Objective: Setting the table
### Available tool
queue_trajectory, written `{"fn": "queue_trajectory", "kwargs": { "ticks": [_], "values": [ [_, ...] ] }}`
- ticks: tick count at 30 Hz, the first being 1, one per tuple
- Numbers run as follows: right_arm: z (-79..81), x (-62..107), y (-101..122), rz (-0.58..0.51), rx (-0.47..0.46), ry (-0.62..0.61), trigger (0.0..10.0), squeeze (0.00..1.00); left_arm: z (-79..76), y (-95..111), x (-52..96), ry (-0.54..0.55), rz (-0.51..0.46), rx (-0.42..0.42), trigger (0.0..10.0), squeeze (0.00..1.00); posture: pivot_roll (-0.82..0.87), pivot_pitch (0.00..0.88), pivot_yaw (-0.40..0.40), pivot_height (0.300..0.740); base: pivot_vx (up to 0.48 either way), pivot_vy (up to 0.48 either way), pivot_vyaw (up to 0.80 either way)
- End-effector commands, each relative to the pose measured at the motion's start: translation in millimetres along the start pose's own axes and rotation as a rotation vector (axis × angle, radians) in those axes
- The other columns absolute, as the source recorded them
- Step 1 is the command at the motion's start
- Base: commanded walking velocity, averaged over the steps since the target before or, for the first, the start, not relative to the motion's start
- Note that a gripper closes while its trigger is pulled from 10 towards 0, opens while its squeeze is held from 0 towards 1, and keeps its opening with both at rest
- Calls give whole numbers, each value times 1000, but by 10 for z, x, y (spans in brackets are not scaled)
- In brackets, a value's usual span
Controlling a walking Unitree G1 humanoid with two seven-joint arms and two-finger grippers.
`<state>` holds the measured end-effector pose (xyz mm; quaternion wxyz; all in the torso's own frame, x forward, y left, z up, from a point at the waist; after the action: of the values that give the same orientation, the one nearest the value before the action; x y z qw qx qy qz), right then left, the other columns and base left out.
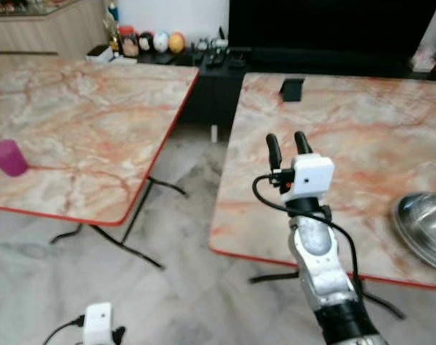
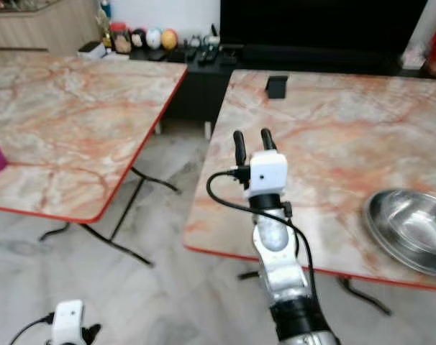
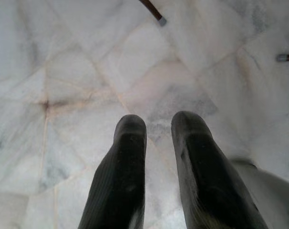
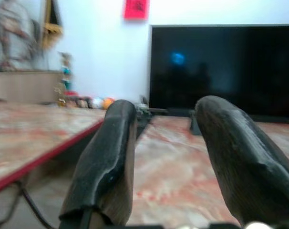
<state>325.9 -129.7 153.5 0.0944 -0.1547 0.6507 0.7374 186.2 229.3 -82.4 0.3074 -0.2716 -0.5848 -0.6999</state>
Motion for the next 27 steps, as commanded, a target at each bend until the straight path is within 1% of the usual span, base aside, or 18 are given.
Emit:
{"fn": "queue_trajectory", "kwargs": {
  "ticks": [1,27],
  "values": [
    [33,-54,86,-35,-15,10,10000,0,30,28,-7,7,-3,-1,10000,0,37,0,-17,740,0,458,0],
    [115,-84,66,-14,-25,44,10000,0,36,50,-12,11,-12,4,10000,0,43,0,-20,740,0,458,0]
  ]
}}
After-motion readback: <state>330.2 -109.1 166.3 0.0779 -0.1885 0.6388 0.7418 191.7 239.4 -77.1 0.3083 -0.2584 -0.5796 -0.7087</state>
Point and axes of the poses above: a point about 5 cm out from each wrist's last joint towards the gripper, its own x axis pointing back from the gripper into the wrist, its own y axis along the axis of the wrist's last joint, z = x × y, the point moved 1 cm from there along -x, pointing out of the wrist towards the gripper, and after that the axes turned 14 degrees about -x, right-handed, at the moved point
